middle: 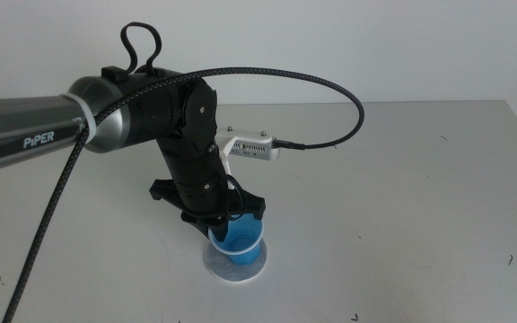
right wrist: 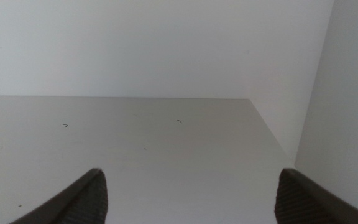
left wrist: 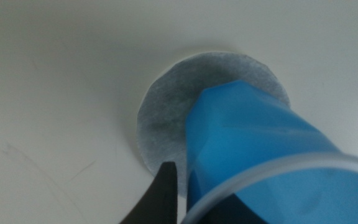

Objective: Place an empty cup on a cup mat.

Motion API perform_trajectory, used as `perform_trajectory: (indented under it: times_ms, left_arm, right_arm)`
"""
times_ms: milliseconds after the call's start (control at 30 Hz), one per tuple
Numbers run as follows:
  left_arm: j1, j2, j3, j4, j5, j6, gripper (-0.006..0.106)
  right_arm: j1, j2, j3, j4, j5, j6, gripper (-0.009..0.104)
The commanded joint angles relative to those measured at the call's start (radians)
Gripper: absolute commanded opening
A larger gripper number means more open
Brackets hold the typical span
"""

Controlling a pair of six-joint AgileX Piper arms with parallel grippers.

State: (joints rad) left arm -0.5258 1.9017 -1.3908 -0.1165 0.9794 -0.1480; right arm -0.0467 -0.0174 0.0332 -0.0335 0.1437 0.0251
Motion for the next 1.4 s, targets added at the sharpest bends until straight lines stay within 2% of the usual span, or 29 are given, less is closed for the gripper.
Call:
perform_trajectory:
  times_ms: [0,167,400,500,833,1033,1133,1367]
  left_arm:
    - [-0.004,-0.042,-0.026,-0.017,-0.001,-0.012,0.018]
    - [-0.004,-0.042,-0.026,-0.024,-0.001,-0.011,0.046]
    - [-0.002,-0.066,-0.034,-0.018,0.015,-0.007,0.091]
    - [-0.002,-0.093,-0.055,-0.004,0.030,0.006,0.104]
    - [-0.002,-0.273,-0.124,0.032,0.067,0.017,0.105]
    - [-0.002,-0.400,-0.123,0.095,0.064,0.017,0.105]
    - [-0.002,-0.442,-0.123,0.099,0.064,0.017,0.105]
    - [-0.002,-0.546,-0.123,0.212,0.140,0.014,0.105]
  right_arm:
    - [0.002,-0.019,-0.012,-0.009,-0.078,-0.008,0.094]
    - [0.002,-0.019,-0.012,-0.009,-0.078,-0.008,0.094]
    - [0.002,-0.019,-0.012,-0.009,-0.078,-0.008,0.094]
    - [0.002,-0.019,-0.012,-0.009,-0.078,-0.008,0.094]
    - [0.002,-0.019,-0.012,-0.009,-0.078,-0.008,0.094]
    - [0.002,-0.019,-0.012,-0.009,-0.078,-0.008,0.094]
    - [0.002,-0.019,-0.012,-0.009,-0.078,-0.008,0.094]
    - [0.002,-0.019,-0.012,-0.009,-0.078,-0.008,0.094]
